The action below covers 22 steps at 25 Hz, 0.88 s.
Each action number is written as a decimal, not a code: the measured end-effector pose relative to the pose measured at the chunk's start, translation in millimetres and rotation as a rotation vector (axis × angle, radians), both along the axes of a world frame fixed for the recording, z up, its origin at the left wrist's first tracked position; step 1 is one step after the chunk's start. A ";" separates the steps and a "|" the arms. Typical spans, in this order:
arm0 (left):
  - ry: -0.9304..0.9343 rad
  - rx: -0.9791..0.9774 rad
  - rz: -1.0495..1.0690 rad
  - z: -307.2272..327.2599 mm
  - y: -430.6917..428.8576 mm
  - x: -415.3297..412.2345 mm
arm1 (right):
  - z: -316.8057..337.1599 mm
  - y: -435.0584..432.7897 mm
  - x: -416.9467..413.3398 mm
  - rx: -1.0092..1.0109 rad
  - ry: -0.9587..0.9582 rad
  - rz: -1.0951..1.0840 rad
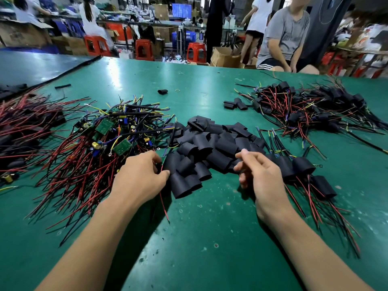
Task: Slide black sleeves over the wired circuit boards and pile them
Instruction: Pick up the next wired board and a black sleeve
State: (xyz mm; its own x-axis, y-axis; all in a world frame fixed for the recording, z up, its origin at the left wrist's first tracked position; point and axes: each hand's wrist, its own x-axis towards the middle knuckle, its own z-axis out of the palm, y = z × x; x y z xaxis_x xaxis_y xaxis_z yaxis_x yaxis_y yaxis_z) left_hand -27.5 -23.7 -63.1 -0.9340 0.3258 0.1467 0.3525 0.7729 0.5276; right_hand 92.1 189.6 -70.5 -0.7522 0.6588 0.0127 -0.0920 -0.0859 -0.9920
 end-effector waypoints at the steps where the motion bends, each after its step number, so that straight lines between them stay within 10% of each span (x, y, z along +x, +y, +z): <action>1: -0.002 -0.009 0.001 -0.8 0.7 -0.5 | -1.5 -2.3 0.4 0.068 -0.008 0.026; 11: 0.075 0.226 0.151 0.6 6.5 4.7 | -6.7 -18.0 9.9 0.815 -0.040 0.313; 22: -0.722 0.962 -0.056 5.6 32.7 20.5 | -12.2 -32.8 9.1 1.280 -0.123 0.450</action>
State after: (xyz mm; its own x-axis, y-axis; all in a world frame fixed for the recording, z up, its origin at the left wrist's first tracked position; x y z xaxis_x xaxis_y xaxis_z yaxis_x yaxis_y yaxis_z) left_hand -7.0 9.0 -57.6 -0.8889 0.4127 -0.1989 -0.2412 -0.0525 0.9691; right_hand 101.2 156.8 -82.7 -0.9375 -0.0639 0.3420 -0.2063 0.8936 -0.3986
